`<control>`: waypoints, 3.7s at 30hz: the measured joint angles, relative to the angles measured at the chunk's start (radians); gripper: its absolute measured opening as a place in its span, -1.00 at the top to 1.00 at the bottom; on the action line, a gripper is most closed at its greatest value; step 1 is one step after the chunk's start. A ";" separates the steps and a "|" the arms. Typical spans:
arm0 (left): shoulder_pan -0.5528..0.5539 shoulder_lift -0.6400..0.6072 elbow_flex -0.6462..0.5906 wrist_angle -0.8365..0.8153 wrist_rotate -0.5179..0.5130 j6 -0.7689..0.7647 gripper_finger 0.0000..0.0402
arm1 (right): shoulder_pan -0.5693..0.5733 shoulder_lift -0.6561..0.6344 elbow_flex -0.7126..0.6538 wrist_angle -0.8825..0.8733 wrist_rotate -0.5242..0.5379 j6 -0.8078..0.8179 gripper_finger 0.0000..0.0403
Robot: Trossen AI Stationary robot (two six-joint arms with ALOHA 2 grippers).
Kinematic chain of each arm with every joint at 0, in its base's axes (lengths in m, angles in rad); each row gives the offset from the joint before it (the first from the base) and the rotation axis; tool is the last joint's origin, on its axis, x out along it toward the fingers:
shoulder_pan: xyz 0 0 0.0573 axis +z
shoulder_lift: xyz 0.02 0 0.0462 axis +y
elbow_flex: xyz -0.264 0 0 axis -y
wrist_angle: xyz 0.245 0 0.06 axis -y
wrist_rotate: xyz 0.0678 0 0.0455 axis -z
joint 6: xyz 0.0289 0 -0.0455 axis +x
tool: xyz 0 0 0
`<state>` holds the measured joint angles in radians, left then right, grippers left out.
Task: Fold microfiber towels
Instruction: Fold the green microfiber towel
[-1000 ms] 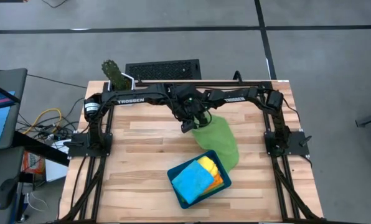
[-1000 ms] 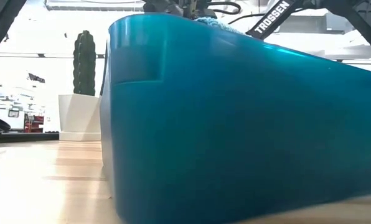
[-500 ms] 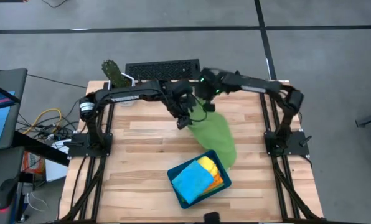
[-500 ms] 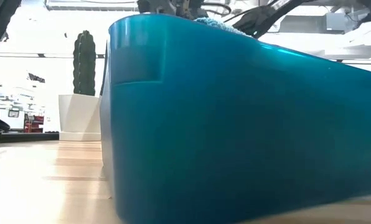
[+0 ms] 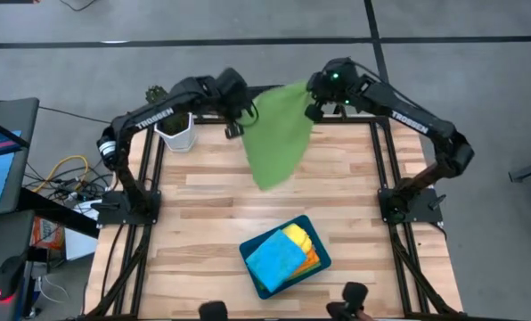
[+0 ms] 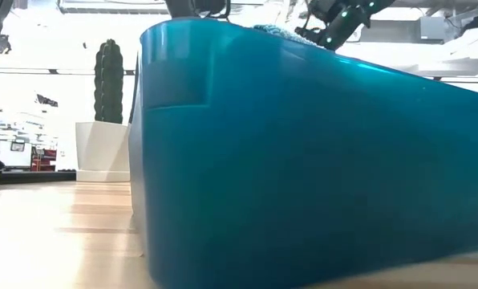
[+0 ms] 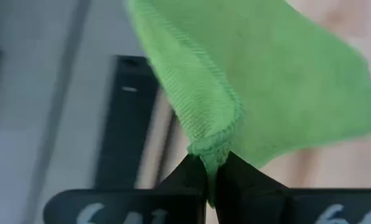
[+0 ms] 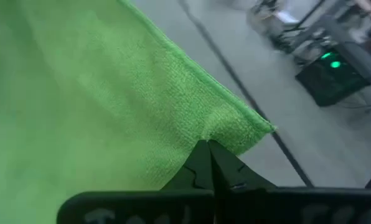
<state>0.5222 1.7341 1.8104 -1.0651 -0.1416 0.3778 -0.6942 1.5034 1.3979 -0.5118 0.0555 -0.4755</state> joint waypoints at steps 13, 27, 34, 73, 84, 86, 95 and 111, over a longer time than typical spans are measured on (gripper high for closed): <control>-0.035 -0.023 0.265 -0.063 -0.208 0.053 1.00 | 0.112 -0.098 -0.017 0.024 0.159 0.139 0.98; -0.283 -0.029 -0.075 -0.242 0.144 -0.199 1.00 | 0.480 -0.149 -0.409 0.093 0.159 0.545 0.98; -0.396 -0.028 -0.334 -0.068 0.134 -0.292 1.00 | 0.611 -0.089 -0.466 0.120 0.153 0.588 0.91; -0.464 -0.029 -0.539 0.179 0.127 -0.483 1.00 | 0.347 0.271 -0.477 0.223 -0.291 0.258 -0.10; -0.464 -0.029 -0.539 0.185 0.103 -0.480 1.00 | 0.362 0.229 -0.477 0.164 -0.291 0.240 0.88; -0.464 -0.029 -0.539 0.184 0.103 -0.480 1.00 | 0.361 0.196 -0.477 0.153 -0.290 0.239 0.93; -0.464 -0.029 -0.539 0.184 0.102 -0.480 1.00 | 0.337 0.127 -0.477 0.157 -0.326 0.200 0.41; -0.464 -0.029 -0.539 0.184 0.101 -0.493 1.00 | 0.346 0.289 -0.477 0.221 -0.404 0.097 -0.17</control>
<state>0.0582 1.7050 1.2716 -0.8806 -0.0410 -0.1154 -0.3478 1.7928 0.9205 -0.2906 -0.3486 -0.3787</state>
